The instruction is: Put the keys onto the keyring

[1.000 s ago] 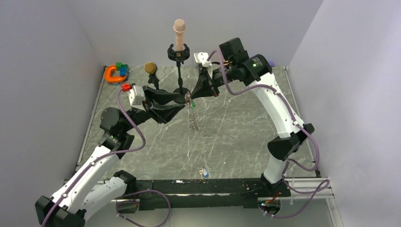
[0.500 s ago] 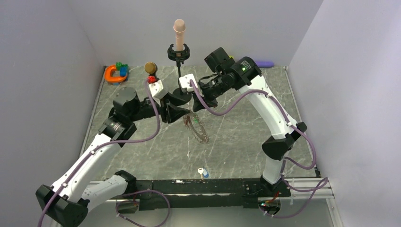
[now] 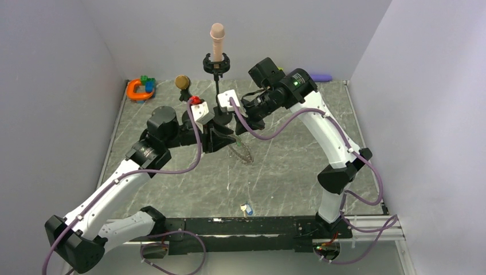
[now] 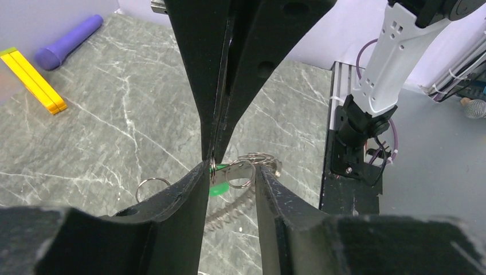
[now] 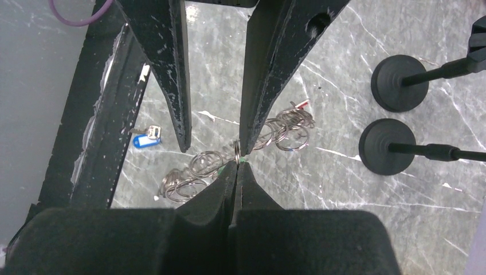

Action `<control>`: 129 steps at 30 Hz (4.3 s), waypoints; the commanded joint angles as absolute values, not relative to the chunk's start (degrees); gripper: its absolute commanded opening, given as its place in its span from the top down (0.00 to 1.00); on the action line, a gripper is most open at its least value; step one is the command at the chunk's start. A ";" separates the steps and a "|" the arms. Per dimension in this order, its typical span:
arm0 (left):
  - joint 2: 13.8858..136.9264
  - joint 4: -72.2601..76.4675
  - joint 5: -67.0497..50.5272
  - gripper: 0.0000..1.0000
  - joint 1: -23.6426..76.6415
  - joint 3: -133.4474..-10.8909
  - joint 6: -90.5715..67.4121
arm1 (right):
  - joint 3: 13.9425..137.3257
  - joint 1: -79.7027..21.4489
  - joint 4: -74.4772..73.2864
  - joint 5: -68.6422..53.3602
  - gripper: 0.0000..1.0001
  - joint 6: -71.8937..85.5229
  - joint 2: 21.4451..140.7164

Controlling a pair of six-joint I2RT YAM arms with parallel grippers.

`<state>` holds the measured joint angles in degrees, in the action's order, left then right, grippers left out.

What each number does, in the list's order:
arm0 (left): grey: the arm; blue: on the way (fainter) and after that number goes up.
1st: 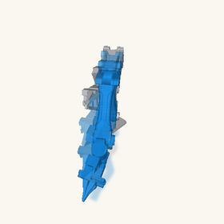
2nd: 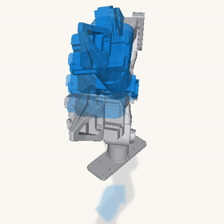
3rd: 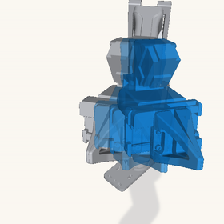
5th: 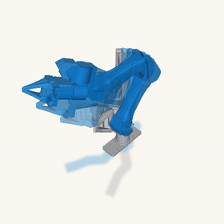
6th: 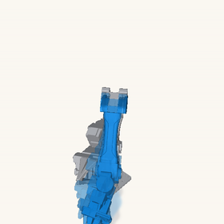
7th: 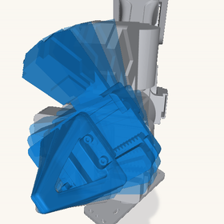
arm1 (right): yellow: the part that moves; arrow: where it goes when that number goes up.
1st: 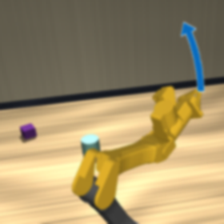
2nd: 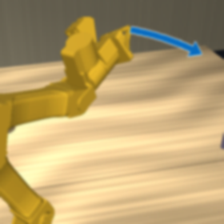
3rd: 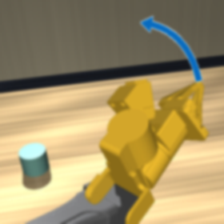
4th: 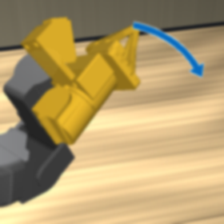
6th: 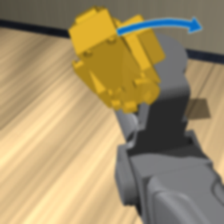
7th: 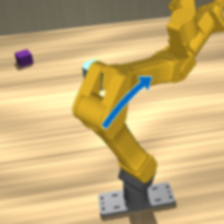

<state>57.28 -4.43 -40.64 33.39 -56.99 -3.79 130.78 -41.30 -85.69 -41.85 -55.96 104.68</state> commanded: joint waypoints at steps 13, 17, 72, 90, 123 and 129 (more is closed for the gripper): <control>59.41 -2.62 -38.65 0.94 34.22 -58.10 -3.84 | 130.99 -41.17 -85.03 -44.68 1.00 -56.33 103.10; 59.59 -3.62 -38.65 1.00 34.27 -58.31 -3.61 | 130.50 -41.23 -84.86 -45.39 1.00 -56.36 102.71; 52.02 45.34 -34.89 1.00 31.63 -40.50 -21.54 | 100.93 -28.75 -35.31 -76.46 0.53 -18.18 90.17; 52.03 45.45 -34.48 1.00 31.40 -41.31 -21.66 | 99.95 -29.95 -38.33 -77.30 0.70 -20.81 90.17; 49.33 44.70 -33.50 1.00 30.53 -40.26 -22.65 | 99.82 -31.89 -44.00 -70.13 0.63 -26.35 88.64; 46.99 38.15 -35.24 1.00 29.17 -40.06 -21.32 | 100.92 -29.80 -45.86 -70.55 0.56 -30.08 86.92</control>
<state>49.58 38.92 -34.30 30.13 -38.30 -22.04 99.46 -31.14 -44.12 -70.63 -26.50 90.45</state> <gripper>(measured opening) 0.012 0.425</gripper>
